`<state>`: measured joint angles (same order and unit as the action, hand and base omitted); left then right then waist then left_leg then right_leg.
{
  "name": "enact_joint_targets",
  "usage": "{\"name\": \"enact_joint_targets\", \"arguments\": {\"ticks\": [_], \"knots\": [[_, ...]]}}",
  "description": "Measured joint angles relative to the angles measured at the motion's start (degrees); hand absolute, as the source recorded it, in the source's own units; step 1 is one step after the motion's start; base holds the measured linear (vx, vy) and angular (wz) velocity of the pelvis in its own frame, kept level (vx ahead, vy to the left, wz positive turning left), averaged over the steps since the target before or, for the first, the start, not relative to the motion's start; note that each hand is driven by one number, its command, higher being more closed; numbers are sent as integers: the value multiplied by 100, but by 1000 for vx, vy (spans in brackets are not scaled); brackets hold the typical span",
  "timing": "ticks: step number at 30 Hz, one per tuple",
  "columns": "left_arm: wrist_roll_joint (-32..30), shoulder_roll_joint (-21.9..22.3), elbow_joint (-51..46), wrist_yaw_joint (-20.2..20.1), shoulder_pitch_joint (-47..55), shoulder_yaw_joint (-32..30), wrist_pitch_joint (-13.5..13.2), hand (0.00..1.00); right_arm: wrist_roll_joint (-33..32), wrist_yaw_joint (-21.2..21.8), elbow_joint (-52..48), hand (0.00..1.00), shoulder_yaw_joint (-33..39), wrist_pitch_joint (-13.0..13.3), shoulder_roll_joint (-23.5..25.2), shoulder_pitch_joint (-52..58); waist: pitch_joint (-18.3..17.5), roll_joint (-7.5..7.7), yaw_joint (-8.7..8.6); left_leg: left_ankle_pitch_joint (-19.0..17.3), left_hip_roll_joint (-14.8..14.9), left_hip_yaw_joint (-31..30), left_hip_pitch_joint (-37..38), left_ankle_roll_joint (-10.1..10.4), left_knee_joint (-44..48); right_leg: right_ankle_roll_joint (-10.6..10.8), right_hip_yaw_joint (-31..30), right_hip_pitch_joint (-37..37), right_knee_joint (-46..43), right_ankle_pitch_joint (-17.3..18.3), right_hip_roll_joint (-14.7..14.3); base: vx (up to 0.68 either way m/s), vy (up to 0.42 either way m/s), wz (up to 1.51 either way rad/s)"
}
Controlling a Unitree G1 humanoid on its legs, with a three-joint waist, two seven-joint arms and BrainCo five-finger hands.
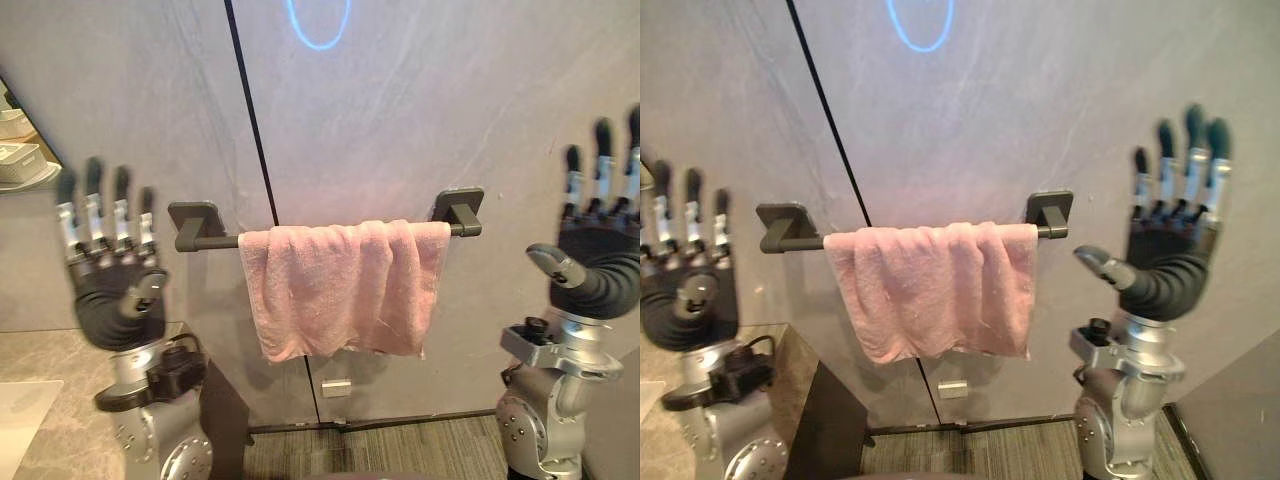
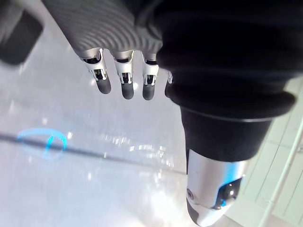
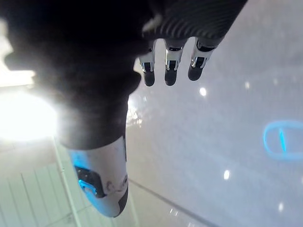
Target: Organize washtable
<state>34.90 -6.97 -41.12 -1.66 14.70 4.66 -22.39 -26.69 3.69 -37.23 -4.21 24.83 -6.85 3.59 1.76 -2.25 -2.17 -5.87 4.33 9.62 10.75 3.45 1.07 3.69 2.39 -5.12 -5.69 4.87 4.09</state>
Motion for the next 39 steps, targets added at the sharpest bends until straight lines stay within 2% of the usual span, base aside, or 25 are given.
{"name": "enact_joint_targets", "arguments": {"ticks": [3, 6, 12, 18, 27, 34, 39], "knots": [[238, -159, 106, -352, -99, 535, 54, 0, -610, 481, 8, 0, -574, -102, -270, -28, 39, -32, -5, 4, -6, 56, 2, -5, 5, -9, -75, 32, 4, -42, -7, 27, 1, -12], [302, -378, 472, -582, -126, 922, 201, 0, -884, 802, 25, 0, -810, -263, -618, -26, 71, -31, -15, 1, -16, 66, 6, -9, -3, 0, -93, 27, 33, -62, -1, -16, -1, -3], [348, -751, 867, -830, -183, 1551, 365, 0, -845, 1028, 182, 0, -1165, -509, -1244, 163, 174, 1, -4, -5, -22, 133, -4, -22, -9, 22, -163, 13, 188, -163, -5, -34, -5, -6], [397, -1133, 1246, -971, -661, 2073, 586, 0, -355, 1036, 571, 0, -1513, -754, -1715, 278, 247, 28, -17, -4, -31, 154, -13, -26, -20, 24, -189, 28, 205, -171, -4, -3, -1, -1], [512, -1560, 1416, -967, -975, 2328, 549, 0, -202, 1008, 787, 0, -1712, -691, -1757, 171, 301, 65, -18, -1, -32, 173, -9, -30, -17, 17, -209, 18, 329, -261, -7, -21, -5, -1], [608, -1906, 1542, -966, -1202, 2440, 491, 0, -197, 997, 1097, 0, -1786, -513, -1966, -20, 314, 111, -29, 13, -42, 186, -9, -51, -4, 28, -227, -14, 399, -331, 2, -47, -15, -2], [610, -2122, 1645, -967, -1368, 2468, 426, 0, -197, 956, 1222, 0, -1838, -482, -2106, -167, 320, 141, -43, 23, -42, 176, -21, -62, 14, 23, -215, -72, 522, -420, 5, -36, -16, 0]]}}
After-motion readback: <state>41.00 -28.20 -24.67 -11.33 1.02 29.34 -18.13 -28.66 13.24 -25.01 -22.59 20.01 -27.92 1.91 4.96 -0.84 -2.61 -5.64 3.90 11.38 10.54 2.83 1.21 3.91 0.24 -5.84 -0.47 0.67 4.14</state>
